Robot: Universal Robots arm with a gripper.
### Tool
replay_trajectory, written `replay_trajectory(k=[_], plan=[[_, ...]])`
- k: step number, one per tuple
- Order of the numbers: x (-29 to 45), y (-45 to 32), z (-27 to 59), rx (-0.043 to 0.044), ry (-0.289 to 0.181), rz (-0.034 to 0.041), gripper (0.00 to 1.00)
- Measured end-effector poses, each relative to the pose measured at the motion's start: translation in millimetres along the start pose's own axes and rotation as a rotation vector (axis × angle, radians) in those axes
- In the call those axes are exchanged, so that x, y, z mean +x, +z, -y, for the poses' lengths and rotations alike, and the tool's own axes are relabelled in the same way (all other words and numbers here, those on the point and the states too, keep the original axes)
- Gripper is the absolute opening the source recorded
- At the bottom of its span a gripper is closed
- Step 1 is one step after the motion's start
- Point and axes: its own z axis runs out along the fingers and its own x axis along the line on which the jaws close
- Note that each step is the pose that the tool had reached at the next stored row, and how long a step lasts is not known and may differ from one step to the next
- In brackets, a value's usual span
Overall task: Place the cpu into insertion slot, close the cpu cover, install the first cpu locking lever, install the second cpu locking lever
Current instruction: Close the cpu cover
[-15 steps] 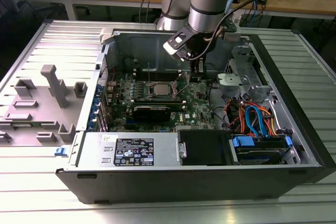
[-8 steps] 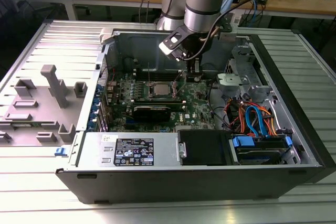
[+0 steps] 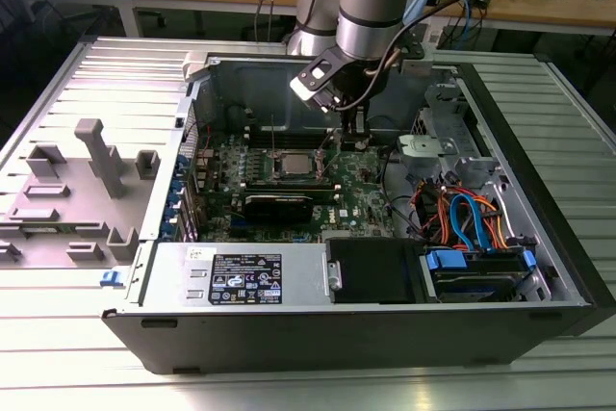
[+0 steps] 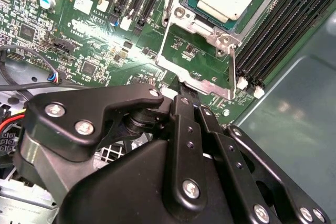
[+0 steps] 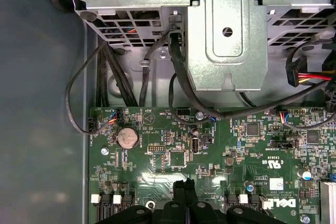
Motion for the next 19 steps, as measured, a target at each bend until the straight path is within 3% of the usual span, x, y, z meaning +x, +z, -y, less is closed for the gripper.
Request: replay_trajectory(k=[5,12,19], plan=[[0.0,0.0,1.6,0.0000,0.000,0.0000,0.11],[0.0,-0.1,11.6,0.0000,0.000,0.0000,0.11],[0.0,-0.1,13.0,0.0000,0.000,0.0000,0.11]])
